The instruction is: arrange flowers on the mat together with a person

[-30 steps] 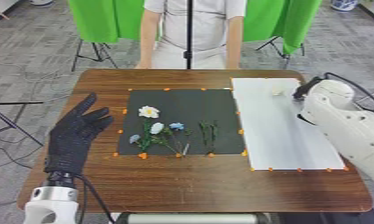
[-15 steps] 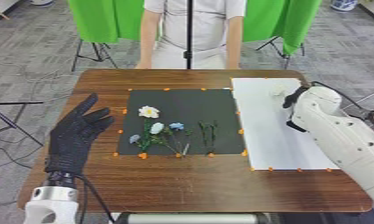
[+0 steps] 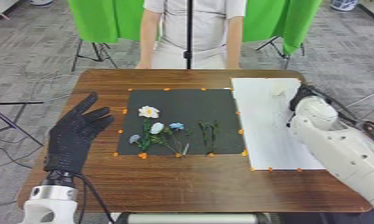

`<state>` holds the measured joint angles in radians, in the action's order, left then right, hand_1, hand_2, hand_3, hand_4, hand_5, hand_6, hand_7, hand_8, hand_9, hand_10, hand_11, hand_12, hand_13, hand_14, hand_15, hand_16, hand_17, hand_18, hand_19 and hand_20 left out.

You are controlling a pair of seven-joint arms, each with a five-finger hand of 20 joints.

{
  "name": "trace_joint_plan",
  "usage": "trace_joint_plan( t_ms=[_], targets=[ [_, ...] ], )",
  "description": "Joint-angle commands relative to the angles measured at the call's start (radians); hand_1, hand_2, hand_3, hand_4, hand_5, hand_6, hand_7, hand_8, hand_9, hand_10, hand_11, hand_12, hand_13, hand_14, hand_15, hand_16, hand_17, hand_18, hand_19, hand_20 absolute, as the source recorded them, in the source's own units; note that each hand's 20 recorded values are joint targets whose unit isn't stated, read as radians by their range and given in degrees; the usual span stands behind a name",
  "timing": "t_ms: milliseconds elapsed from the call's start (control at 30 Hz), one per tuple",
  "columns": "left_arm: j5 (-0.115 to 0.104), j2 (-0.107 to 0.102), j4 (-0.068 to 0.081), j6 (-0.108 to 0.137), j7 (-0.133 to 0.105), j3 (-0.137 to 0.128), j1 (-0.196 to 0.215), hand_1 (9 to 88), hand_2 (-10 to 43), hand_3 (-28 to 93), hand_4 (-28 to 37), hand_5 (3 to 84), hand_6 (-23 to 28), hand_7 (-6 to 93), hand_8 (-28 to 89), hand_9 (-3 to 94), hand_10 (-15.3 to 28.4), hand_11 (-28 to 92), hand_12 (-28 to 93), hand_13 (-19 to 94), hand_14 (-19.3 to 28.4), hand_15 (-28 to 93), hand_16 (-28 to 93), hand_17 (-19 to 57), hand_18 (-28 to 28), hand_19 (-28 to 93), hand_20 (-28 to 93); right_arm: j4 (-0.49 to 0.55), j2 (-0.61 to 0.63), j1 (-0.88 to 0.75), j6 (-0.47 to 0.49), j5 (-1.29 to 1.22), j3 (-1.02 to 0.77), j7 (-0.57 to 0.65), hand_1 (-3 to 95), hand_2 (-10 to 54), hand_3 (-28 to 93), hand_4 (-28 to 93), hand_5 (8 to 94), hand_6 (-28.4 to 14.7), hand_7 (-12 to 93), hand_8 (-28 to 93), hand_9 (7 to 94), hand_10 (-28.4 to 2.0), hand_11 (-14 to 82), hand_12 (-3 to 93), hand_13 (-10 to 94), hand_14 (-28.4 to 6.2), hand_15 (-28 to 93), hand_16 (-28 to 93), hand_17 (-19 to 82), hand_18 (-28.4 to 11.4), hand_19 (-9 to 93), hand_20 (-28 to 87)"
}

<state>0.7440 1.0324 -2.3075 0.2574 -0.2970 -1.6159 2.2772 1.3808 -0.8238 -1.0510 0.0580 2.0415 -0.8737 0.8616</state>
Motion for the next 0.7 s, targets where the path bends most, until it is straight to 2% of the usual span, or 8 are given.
trace_joint_plan(
  t_ms=[33,167,267,367,500,533,600,700],
  targets=[
    [-0.005,0.009,-0.002,-0.006,0.006,0.001,0.01,23.2,6.7,77,-22.9,38.8,9.2,7.6,-7,40.3,20.5,27,12,29,27.7,57,-8,-4.3,24.9,57,29,0.004,-0.009,-0.044,-0.075,0.035,0.024,-0.011,62.7,-9.5,63,-28,76.2,2.5,34,-7,90.8,-6.1,10.2,32.7,81,-2.7,37,28,32,-11.3,70,5],
    [-0.005,0.005,-0.008,-0.006,0.002,-0.007,0.021,23.2,6.7,77,-22.9,38.7,9.2,7.6,-7,40.4,20.6,27,12,29,27.7,57,-8,-4.3,24.9,57,29,0.069,-0.013,-0.051,-0.145,0.055,0.012,0.026,63.0,-9.5,64,-28,77.1,2.0,33,-7,91.3,-6.3,10.2,33.1,82,-2.9,37,29,33,-10.7,70,5],
    [-0.009,0.013,-0.013,0.002,-0.003,-0.016,0.033,23.2,6.6,77,-22.9,38.7,9.2,7.6,-7,40.4,20.6,27,12,29,27.6,57,-7,-4.4,24.9,57,29,0.129,-0.041,-0.033,-0.189,0.077,0.012,0.021,62.3,-9.5,65,-28,78.0,1.9,33,-8,91.8,-6.1,10.3,33.4,82,-3.0,38,29,33,-10.6,70,5],
    [0.001,0.018,-0.014,-0.002,0.011,-0.022,0.031,23.2,6.6,77,-22.9,38.8,9.3,7.6,-7,40.4,20.7,26,12,29,27.6,57,-7,-4.4,24.9,57,29,0.216,-0.058,-0.04,-0.206,0.128,0.009,-0.024,62.0,-9.5,66,-28,78.4,1.8,33,-7,92.3,-5.8,10.3,33.6,83,-2.8,38,29,35,-9.7,70,5],
    [0.0,0.014,-0.014,0.002,0.009,-0.022,0.027,23.1,6.6,77,-22.9,38.8,9.2,7.6,-7,40.4,20.6,26,12,29,27.6,57,-7,-4.3,24.9,57,29,0.311,-0.099,-0.042,-0.197,0.134,0.011,-0.106,61.9,-9.5,66,-28,78.6,1.9,32,-7,92.6,-5.8,10.1,34.1,83,-2.7,38,29,35,-9.4,69,5],
    [-0.004,0.008,-0.013,0.006,0.001,-0.018,0.025,23.1,6.6,77,-22.9,38.8,9.2,7.6,-7,40.4,20.6,26,12,29,27.6,57,-7,-4.3,24.9,57,29,0.331,-0.109,-0.043,-0.189,0.129,0.012,-0.122,61.9,-9.5,66,-28,78.6,1.8,32,-7,92.6,-5.8,10.0,34.3,83,-2.7,38,29,35,-9.4,69,6],
    [-0.006,0.001,-0.014,0.01,-0.007,-0.013,0.026,23.2,6.7,77,-22.9,38.8,9.2,7.7,-7,40.4,20.6,26,12,29,27.6,57,-7,-4.4,24.9,57,29,0.358,-0.127,-0.043,-0.18,0.128,0.024,-0.149,61.9,-9.5,66,-28,78.7,1.8,32,-7,92.8,-5.8,10.0,34.3,83,-2.8,38,30,35,-9.4,69,6],
    [-0.006,-0.003,-0.012,0.007,-0.005,-0.011,0.026,23.1,6.7,77,-22.9,38.8,9.2,7.6,-7,40.4,20.6,27,12,30,27.6,57,-7,-4.4,24.9,57,29,0.381,-0.164,-0.054,-0.14,0.099,0.032,-0.166,61.9,-9.5,66,-28,78.7,1.8,32,-6,92.9,-5.8,9.9,34.4,83,-2.8,38,30,35,-9.5,69,6]
  ],
)
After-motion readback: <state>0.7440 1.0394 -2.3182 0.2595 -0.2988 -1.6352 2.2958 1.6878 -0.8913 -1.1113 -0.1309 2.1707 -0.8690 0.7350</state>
